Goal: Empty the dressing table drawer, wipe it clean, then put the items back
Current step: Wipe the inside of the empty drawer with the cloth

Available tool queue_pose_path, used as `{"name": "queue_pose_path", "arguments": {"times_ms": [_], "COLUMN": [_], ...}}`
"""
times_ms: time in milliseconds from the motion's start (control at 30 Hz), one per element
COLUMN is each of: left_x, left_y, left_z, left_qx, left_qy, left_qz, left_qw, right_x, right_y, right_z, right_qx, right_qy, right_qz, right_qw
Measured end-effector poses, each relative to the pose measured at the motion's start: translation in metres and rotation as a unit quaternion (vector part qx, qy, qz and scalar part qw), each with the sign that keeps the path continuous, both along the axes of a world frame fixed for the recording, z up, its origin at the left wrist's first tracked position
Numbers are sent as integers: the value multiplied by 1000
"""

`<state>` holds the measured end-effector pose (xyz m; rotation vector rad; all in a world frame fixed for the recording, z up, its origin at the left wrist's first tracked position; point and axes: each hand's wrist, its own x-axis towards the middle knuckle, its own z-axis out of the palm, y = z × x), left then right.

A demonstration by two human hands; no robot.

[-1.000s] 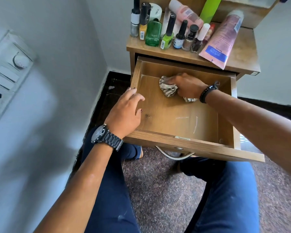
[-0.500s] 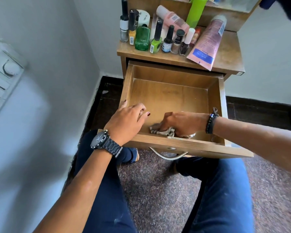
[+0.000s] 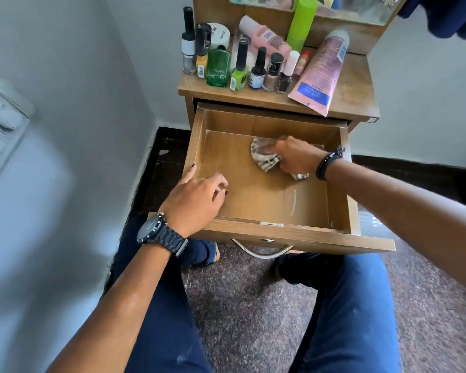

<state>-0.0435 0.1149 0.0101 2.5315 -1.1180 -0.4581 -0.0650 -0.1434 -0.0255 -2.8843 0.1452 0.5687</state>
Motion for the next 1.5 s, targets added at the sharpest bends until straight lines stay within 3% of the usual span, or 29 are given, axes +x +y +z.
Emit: {"name": "queue_pose_path", "arguments": {"times_ms": [200,367,633,767,1000,1100,1500], "left_x": [3,3,3,0,3,4,1], "left_y": [0,0,-1,-1,-1,-1,-1], "left_z": [-7,-10,-7,-4,-7,-10,-4], "left_qx": [-8,-4,-5,-5,-10,-12,-3], "left_qy": [-16,-20,-21,-20,-20,-22,-26], "left_qz": [-9,-8,9,11,2,-4,9], "left_qw": [1000,1000,1000,1000,1000,1000,1000], "right_x": [-59,-79,-13,5,-66,-88,-6], "right_y": [50,41,-11,-8,45,37,-15], "right_z": [0,0,2,1,0,-5,19], "right_qx": [111,88,-29,-34,35,-7,-69], "right_qy": [55,34,-13,-35,20,32,-8], "right_qz": [123,161,12,0,133,184,-35], "right_qw": [985,982,999,999,990,982,997]}}
